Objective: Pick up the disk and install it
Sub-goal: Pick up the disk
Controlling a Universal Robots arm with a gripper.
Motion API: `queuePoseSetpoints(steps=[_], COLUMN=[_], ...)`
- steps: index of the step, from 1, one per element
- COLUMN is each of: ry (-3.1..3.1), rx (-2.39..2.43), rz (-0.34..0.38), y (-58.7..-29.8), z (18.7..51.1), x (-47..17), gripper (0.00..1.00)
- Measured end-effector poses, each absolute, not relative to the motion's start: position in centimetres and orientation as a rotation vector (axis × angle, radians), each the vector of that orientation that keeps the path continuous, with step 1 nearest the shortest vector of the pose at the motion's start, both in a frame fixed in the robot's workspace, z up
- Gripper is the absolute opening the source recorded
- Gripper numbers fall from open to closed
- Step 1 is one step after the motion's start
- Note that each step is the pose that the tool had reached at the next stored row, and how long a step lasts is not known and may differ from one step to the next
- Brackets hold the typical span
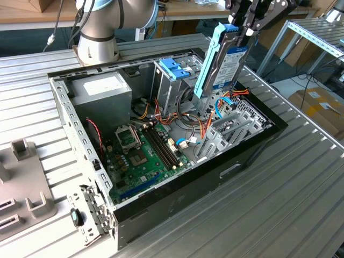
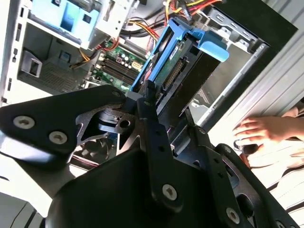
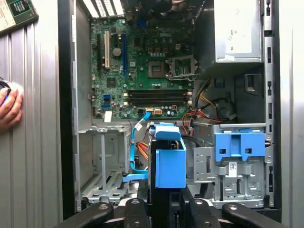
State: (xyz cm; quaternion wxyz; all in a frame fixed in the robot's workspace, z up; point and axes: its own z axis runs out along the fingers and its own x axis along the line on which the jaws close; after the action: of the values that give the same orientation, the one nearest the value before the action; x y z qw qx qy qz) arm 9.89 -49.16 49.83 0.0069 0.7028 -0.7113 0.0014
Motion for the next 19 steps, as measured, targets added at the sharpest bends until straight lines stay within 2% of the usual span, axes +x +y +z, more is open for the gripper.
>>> queuePoseSetpoints(steps=[19], ry=[-2.222], rx=[2.195], rz=[0.011], y=[-53.6], z=[49.8], x=[10.2], gripper=[0.35])
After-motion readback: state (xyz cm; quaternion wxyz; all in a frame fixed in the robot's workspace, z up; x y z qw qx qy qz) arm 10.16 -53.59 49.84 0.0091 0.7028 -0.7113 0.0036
